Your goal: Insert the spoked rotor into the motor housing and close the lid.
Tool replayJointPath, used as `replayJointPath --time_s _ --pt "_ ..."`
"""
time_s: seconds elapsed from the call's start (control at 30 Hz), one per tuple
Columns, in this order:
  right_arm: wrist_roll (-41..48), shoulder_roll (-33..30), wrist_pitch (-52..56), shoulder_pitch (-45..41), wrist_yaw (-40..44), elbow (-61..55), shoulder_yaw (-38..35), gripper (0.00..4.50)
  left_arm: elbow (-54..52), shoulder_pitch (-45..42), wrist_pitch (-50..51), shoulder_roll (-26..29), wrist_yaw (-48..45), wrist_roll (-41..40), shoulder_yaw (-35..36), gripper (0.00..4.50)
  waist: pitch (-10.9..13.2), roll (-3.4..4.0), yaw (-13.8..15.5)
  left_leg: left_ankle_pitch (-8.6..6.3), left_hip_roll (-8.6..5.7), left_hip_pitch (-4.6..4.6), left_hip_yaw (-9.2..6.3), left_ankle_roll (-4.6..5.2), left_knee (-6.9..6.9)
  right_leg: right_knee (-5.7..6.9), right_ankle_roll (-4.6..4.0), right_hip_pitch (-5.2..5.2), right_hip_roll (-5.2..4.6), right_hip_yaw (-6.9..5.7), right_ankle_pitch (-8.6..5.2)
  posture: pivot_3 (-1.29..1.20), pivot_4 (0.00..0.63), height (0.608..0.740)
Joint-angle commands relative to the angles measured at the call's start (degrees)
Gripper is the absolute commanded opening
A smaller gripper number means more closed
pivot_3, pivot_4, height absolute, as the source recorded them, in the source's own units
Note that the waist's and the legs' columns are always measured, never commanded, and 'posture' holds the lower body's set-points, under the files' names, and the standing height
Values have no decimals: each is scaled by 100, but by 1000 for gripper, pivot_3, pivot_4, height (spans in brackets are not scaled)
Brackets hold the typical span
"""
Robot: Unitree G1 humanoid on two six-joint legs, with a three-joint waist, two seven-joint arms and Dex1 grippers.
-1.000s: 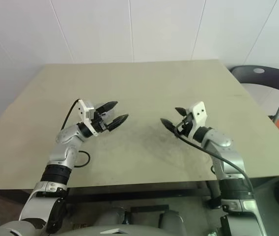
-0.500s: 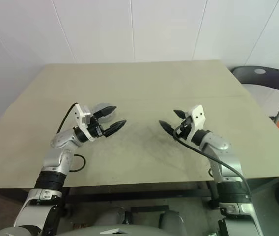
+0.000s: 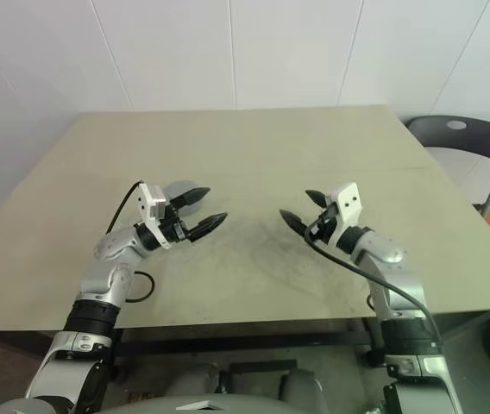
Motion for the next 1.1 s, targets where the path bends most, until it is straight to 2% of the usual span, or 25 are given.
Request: replayJointPath --time_s 0.03,1.1 --pt "13 -64 -136 -158 35 -157 -87 4437 -232 -78 -11 32 53 -14 5 4500 0 0 1 0 0 0 0 0 0 0 0 0 0 0 0 0 0 740" --pt "-178 -73 -239 -306 89 49 -53 4437 -146 -110 -50 2 101 89 -90 4500 0 0 -1 2 0 0 0 2 1 1 0 2 1 0 0 0 0 740"
